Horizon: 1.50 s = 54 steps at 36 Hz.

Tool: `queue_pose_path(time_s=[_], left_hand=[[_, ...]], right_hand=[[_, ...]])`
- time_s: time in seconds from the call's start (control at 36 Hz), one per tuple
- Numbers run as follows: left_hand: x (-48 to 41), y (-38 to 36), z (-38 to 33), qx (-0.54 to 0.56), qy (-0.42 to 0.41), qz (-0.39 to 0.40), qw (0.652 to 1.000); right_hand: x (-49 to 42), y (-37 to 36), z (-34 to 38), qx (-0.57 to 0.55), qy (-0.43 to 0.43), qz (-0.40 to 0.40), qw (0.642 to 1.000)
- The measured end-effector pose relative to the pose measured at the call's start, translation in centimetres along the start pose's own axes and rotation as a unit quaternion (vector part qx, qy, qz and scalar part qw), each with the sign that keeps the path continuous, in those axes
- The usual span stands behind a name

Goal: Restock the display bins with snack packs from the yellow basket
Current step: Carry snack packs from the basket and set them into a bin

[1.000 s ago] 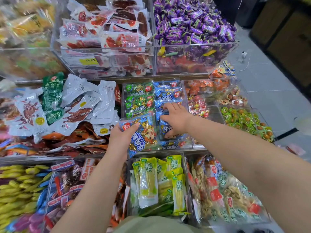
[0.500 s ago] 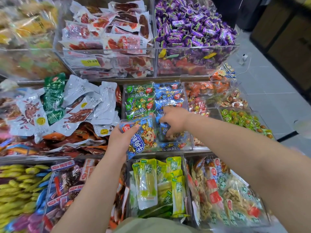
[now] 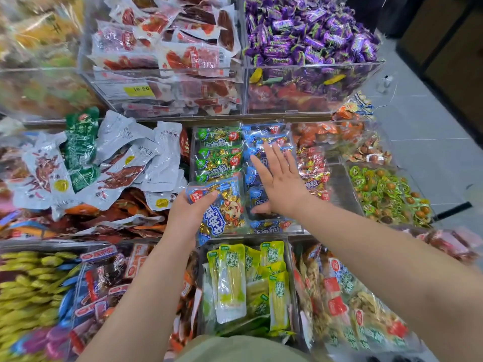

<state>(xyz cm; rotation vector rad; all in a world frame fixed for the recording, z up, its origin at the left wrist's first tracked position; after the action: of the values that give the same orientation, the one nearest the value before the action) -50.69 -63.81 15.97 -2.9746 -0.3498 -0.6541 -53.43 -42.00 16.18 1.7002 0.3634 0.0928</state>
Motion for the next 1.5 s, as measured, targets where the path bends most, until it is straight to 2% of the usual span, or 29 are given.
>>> queue_pose_path(time_s=[0.08,0.17,0.22,0.31,0.47,0.69,0.86,0.94,1.0,1.06,1.08,1.11,1.17,1.28,1.31,1.33,1.42,1.44,1.5], left_hand=[[-0.2,0.1,0.1,0.001,0.0,0.002,1.0],[-0.2,0.0,0.0,0.001,0.002,0.002,1.0],[-0.2,-0.1,0.0,0.002,-0.001,0.004,1.0],[-0.2,0.0,0.1,-0.003,-0.005,0.007,1.0],[-0.4,0.1,0.0,-0.01,0.007,0.018,1.0],[-0.9,-0.2,-0.2,0.008,0.033,-0.007,0.999],[-0.1,-0.8,-1.1,0.085,0.047,0.008,0.995],[0.6,-1.1,-1.7,0.142,0.064,0.038,0.987],[0.9,-1.2,-1.9,0.175,0.067,0.042,0.981],[1.2,-1.5,-2.0,0.199,0.073,0.037,0.977],[1.3,-1.7,-2.1,0.204,0.073,0.04,0.975],[1.4,-2.0,-2.2,0.199,0.07,0.048,0.976],[1.8,-2.8,-2.4,0.161,0.057,0.071,0.983],[2.1,-3.9,-2.7,0.027,-0.016,0.095,0.995],[2.2,-4.1,-2.9,-0.015,-0.043,0.094,0.995],[2.2,-4.4,-3.1,-0.057,-0.072,0.093,0.991],[2.5,-5.3,-3.7,-0.207,-0.163,0.116,0.958],[2.6,-5.7,-4.0,-0.231,-0.177,0.129,0.948],[2.8,-6.3,-4.4,-0.247,-0.182,0.141,0.941]], right_hand=[[-0.8,0.9,-0.8,-0.019,-0.036,-0.019,0.999],[-1.5,0.5,-0.9,-0.046,-0.005,0.043,0.998],[-1.2,-0.2,-0.1,-0.049,0.01,0.041,0.998],[-0.9,-1.0,0.6,-0.023,0.006,-0.005,1.0],[-1.9,-1.8,1.1,0.048,-0.003,0.021,0.999],[-3.3,-2.5,-0.2,-0.022,-0.01,0.053,0.998],[-3.2,-1.9,-0.5,-0.035,0.005,0.089,0.995],[-2.5,-0.4,-1.0,-0.123,-0.004,0.092,0.988],[-1.5,1.1,-1.4,-0.238,-0.067,-0.014,0.969],[-0.2,2.9,-1.6,-0.338,-0.138,-0.158,0.917],[0.5,3.7,-1.4,-0.377,-0.155,-0.187,0.894],[1.2,4.3,-1.1,-0.417,-0.157,-0.182,0.876],[2.4,5.1,-0.2,-0.467,-0.133,-0.134,0.864],[4.0,5.4,0.9,-0.518,-0.145,-0.079,0.84],[4.4,5.5,0.9,-0.494,-0.142,-0.081,0.854],[4.7,5.7,0.8,-0.442,-0.125,-0.087,0.884],[4.4,6.7,0.6,-0.266,-0.018,-0.104,0.958],[4.0,6.8,0.5,-0.235,-0.004,-0.079,0.969],[3.4,6.7,0.6,-0.244,-0.032,-0.008,0.969]])
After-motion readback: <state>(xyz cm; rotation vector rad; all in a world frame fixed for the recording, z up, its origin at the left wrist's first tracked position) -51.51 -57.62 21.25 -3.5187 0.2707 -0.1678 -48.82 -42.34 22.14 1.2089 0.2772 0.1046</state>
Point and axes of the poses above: each hand's wrist, its own x-axis away from the middle knuckle, its own y-axis out of the back of the hand, z = x × y, the point moved 2 cm from there along -x, towards the middle knuckle, and after that the axes turned 9 degrees about -z, right-handed, at the moved point
